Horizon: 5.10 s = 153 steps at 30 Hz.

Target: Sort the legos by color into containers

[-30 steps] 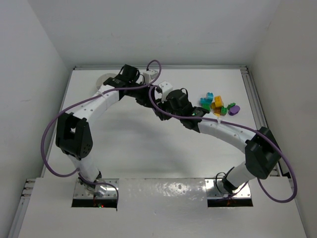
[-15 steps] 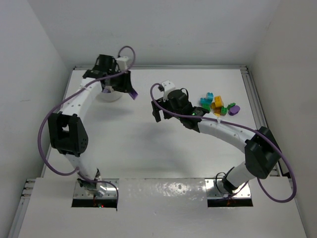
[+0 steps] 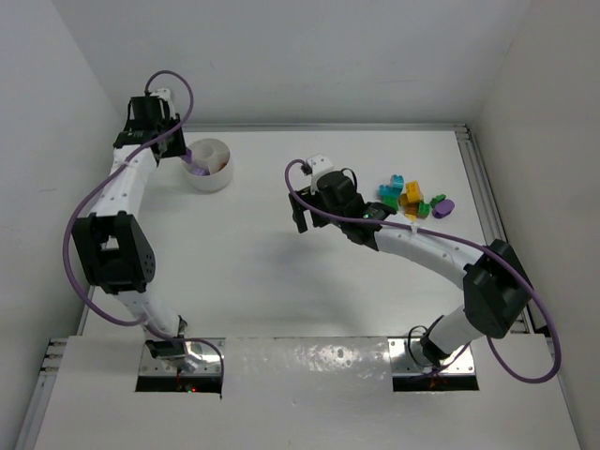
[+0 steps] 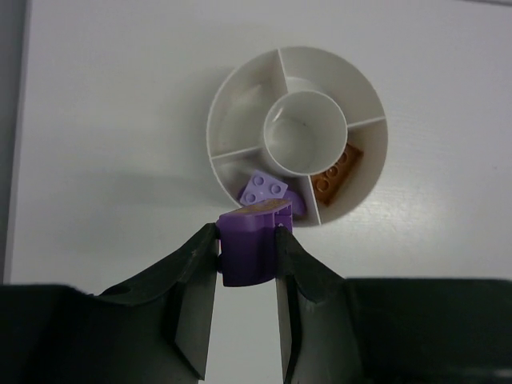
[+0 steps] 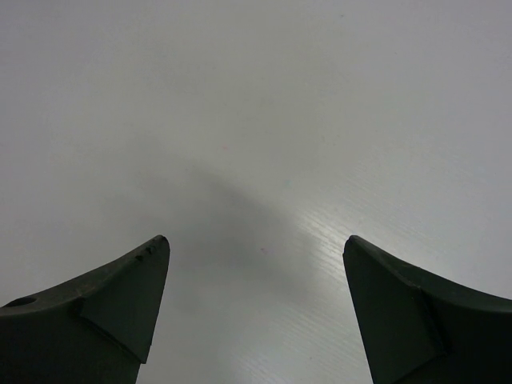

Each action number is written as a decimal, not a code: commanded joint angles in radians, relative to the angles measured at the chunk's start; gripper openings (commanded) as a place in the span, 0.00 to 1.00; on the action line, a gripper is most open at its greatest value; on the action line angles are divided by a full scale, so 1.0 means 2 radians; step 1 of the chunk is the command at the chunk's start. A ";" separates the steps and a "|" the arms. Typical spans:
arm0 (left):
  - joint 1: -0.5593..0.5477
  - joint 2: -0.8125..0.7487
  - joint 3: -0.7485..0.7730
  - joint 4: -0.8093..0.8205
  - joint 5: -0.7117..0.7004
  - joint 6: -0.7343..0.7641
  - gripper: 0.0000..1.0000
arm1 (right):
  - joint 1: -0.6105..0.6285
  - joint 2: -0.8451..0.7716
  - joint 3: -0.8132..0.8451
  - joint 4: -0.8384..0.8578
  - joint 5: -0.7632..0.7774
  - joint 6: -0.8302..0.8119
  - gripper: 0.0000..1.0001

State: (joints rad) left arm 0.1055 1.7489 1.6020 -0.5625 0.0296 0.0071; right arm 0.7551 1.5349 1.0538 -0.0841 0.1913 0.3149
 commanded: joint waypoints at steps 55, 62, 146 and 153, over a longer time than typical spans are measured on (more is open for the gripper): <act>-0.010 0.084 0.017 0.063 -0.065 0.082 0.00 | 0.001 -0.021 0.009 -0.028 0.037 -0.016 0.86; -0.013 0.089 0.001 0.073 -0.065 0.112 0.00 | 0.001 -0.023 0.011 -0.032 0.040 -0.022 0.86; -0.014 0.020 0.065 -0.022 0.026 0.069 0.59 | -0.523 0.098 0.008 -0.103 -0.010 0.287 0.70; -0.014 0.028 0.076 -0.025 0.027 0.069 0.59 | -0.521 0.138 0.044 -0.123 -0.039 0.257 0.69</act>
State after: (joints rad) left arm 0.0837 1.7996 1.7142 -0.6262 0.0887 0.1345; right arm -0.2920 1.7889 1.0950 -0.3397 0.1532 0.8612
